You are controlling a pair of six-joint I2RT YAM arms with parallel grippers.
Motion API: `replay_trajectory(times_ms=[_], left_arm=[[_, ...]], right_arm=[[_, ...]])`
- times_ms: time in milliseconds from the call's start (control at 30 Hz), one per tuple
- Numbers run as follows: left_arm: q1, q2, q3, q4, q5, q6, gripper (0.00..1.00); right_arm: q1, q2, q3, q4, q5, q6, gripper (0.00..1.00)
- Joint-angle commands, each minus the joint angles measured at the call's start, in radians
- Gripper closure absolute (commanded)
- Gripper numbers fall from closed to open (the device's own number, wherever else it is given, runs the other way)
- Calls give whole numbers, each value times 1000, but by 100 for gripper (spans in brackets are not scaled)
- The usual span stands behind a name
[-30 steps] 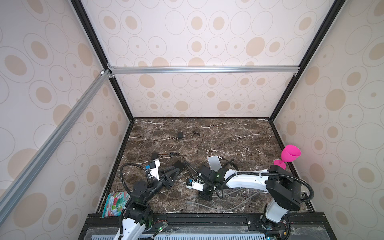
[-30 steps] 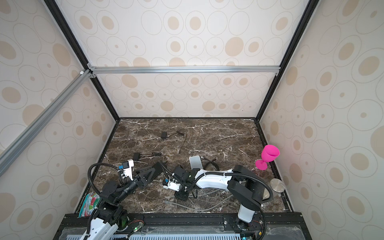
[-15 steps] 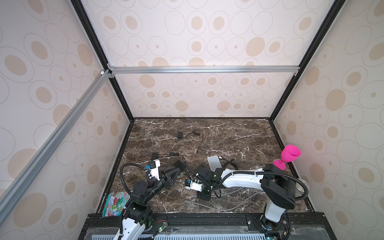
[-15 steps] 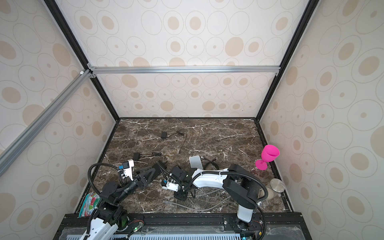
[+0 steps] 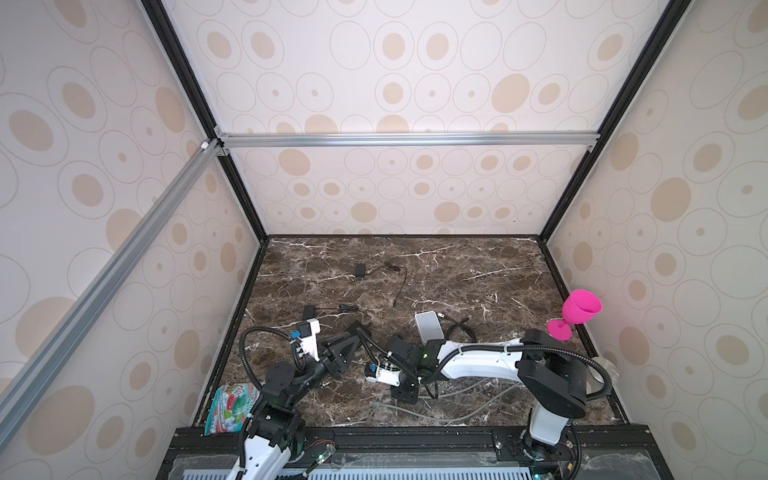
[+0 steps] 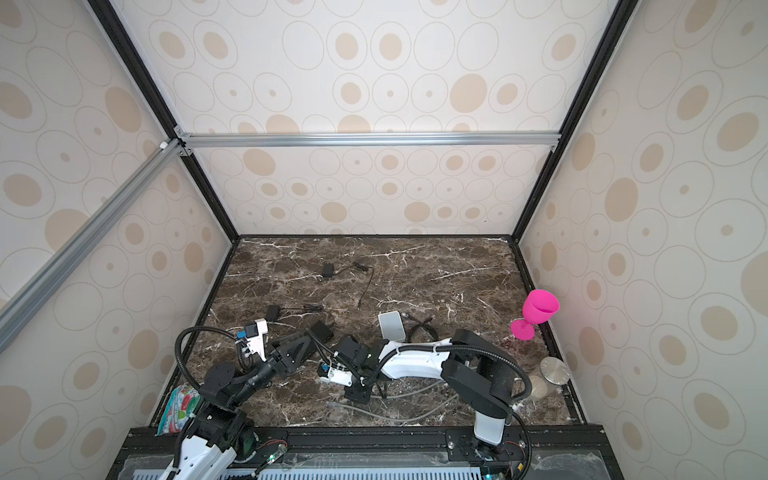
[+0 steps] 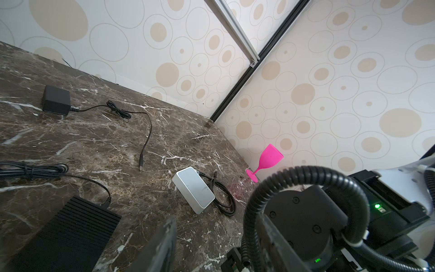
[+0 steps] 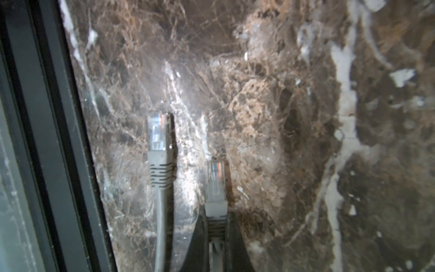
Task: Insert the plug into the switch port
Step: 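Close the right gripper on the grey cable's clear RJ45 plug and lift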
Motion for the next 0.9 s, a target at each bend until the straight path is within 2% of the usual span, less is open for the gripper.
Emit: replay_trajectory(times_ms=[0, 233, 400, 600, 867], left_arm=[[-9, -10, 7, 12, -10, 9, 46], [-8, 0, 14, -18, -38, 22, 46], [-8, 20, 24, -33, -60, 29, 46], [-8, 46, 58, -119, -122, 31, 45], [-8, 73, 146, -247, -189, 3, 44]], right_arm=[[5, -65, -41, 18, 99, 13, 100], [4, -305, -183, 153, 273, 35, 100], [5, -424, -213, 116, 312, 78, 100], [5, -513, -187, 4, 278, 127, 100], [5, -618, -264, 62, 184, 185, 100]])
